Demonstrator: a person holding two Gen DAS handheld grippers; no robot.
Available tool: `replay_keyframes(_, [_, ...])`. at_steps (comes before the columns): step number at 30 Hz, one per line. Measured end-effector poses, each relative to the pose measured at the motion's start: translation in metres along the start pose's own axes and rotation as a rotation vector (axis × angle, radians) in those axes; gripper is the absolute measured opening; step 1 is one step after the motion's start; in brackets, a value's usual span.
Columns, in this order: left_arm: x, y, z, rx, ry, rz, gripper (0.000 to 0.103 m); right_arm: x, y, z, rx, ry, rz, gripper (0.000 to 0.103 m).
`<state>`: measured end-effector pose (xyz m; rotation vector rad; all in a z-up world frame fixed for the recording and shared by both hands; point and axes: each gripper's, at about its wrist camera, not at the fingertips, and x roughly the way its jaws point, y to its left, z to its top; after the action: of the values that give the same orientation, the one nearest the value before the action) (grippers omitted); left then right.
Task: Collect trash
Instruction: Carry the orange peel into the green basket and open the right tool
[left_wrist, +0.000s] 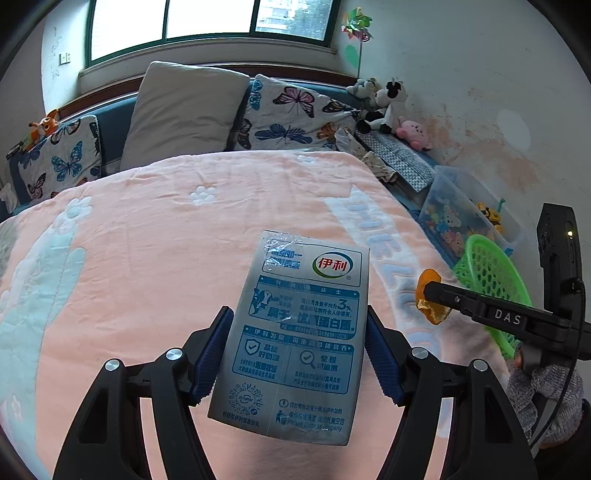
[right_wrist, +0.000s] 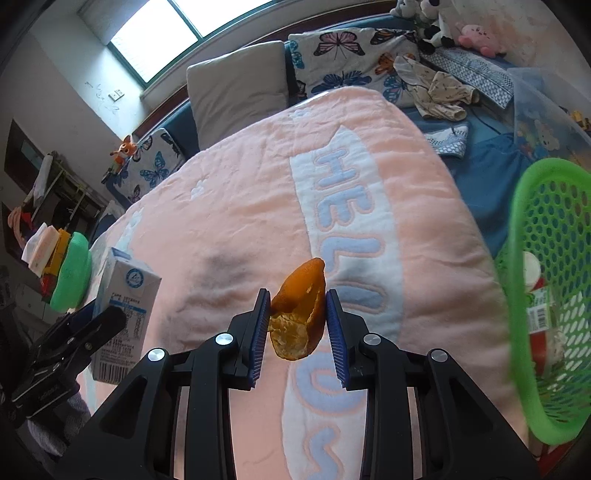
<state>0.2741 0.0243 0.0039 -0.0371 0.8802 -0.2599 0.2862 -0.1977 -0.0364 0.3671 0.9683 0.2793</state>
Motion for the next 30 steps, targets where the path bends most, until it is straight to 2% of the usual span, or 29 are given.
replay_keyframes(7, [-0.008,-0.039,-0.003,0.041,-0.009,-0.037,0.067,-0.044,-0.019,-0.014,-0.011,-0.047,-0.008,0.031])
replay_keyframes(15, [-0.009,-0.093,-0.003,0.097,-0.008,-0.085,0.067,-0.090,-0.065,-0.028,0.014,-0.094,-0.048,0.032])
replay_keyframes(30, [0.009,-0.181,0.005,0.191,0.013,-0.166,0.067,-0.128,-0.167,-0.046,0.106,-0.111,-0.196,0.034])
